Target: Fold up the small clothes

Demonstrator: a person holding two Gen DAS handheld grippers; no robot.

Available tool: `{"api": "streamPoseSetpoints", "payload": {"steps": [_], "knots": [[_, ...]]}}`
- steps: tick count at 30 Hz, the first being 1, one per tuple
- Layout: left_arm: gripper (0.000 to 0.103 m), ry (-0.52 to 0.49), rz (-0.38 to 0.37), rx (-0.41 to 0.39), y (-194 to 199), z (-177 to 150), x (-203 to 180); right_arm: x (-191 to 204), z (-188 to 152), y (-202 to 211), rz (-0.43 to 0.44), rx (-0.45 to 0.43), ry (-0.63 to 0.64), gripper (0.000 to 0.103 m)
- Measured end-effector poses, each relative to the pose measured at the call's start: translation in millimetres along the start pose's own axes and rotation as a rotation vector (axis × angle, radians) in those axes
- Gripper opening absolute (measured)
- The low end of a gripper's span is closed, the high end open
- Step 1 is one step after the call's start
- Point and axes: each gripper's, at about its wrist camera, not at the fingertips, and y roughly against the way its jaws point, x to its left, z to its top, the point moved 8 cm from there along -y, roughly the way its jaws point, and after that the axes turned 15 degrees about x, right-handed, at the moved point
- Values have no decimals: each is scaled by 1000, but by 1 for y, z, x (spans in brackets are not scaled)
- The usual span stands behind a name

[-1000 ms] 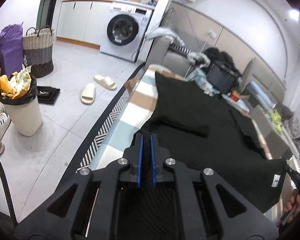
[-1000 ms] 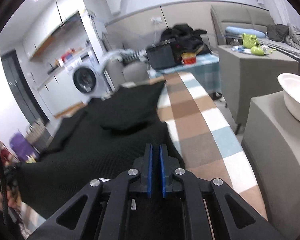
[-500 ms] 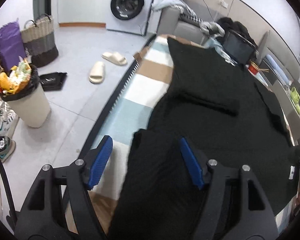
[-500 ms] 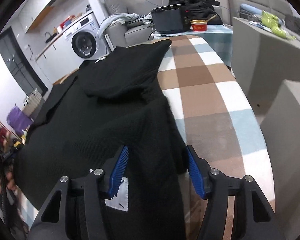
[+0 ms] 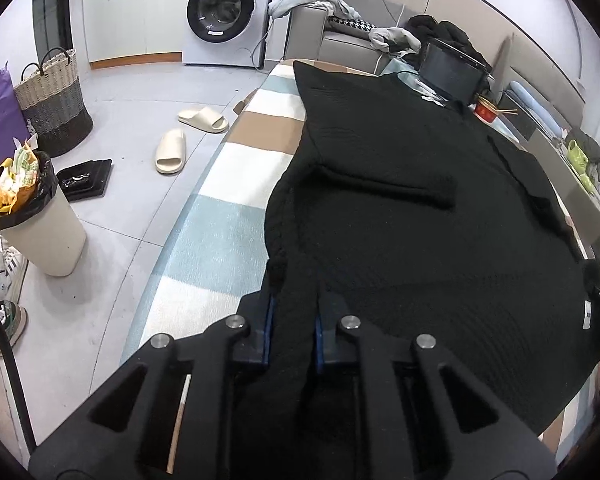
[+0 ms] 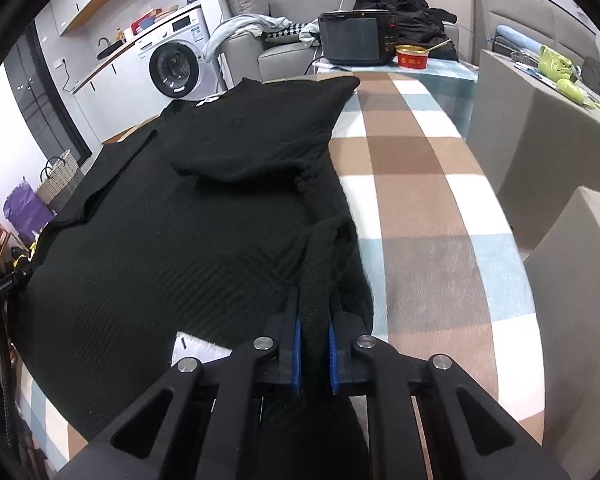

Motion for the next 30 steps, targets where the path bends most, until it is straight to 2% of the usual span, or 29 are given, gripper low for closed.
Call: {"api": "streamPoseSetpoints", "payload": {"steps": [7, 15, 19, 21, 22, 25, 26, 30], "knots": [[11, -15, 10, -10, 25, -38, 1, 0, -28, 10, 10, 6, -1, 9], [11, -33, 14, -22, 62, -105, 7, -1, -98, 39, 14, 6, 8, 9], [13, -45, 11, -22, 78, -134, 7, -7, -115, 49, 26, -2, -3, 11], [16, -41, 28, -27, 86, -143, 9, -11, -114, 50, 30, 13, -17, 20], [24, -36, 33, -25, 90, -147, 9, -13, -113, 52, 39, 17, -27, 21], [45, -20, 21, -15, 106, -154, 11, -17, -111, 63, 59, -3, -37, 41], [49, -17, 11, -18, 112, -157, 13, -19, -112, 68, 64, -15, -32, 43], [50, -12, 15, -26, 136, -167, 22, -23, -119, 74, 85, -11, -22, 43]]}}
